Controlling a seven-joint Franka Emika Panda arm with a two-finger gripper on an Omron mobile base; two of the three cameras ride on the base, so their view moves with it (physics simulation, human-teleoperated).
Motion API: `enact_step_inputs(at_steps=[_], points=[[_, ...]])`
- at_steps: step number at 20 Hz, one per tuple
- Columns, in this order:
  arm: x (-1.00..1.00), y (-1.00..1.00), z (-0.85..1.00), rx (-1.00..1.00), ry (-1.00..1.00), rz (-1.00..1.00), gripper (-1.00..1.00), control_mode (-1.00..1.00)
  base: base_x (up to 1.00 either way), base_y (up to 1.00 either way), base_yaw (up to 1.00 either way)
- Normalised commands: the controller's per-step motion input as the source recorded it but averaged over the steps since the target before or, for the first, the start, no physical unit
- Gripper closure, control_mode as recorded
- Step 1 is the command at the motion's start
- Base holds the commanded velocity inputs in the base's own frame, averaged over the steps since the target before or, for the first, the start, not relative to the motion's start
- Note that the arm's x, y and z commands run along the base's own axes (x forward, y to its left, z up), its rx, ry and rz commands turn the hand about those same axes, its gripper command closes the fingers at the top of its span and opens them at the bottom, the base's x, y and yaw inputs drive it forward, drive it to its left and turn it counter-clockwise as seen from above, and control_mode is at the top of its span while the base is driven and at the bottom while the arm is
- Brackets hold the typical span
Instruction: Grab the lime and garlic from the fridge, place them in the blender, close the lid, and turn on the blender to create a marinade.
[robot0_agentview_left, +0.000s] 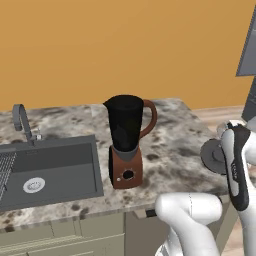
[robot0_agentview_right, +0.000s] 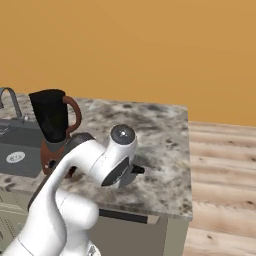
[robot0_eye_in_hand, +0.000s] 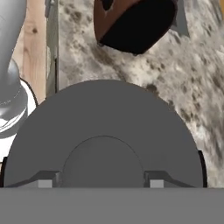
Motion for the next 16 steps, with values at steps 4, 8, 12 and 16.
enact_step_inputs(at_steps=[4,8,12,16], points=[[0.00,0.29,1.00,0.00,0.00,-0.04,1.00,-1.00,0.00,0.00,0.00],[0.00,0.33,1.00,0.00,0.01,0.00,1.00,-1.00,0.00,0.00,0.00],[0.00,0.39,1.00,0.01,0.05,0.00,1.00,-1.00,0.00,0.00,0.00],[-0.15,0.38,0.99,0.03,0.02,0.00,1.00,-1.00,0.00,0.00,0.00]])
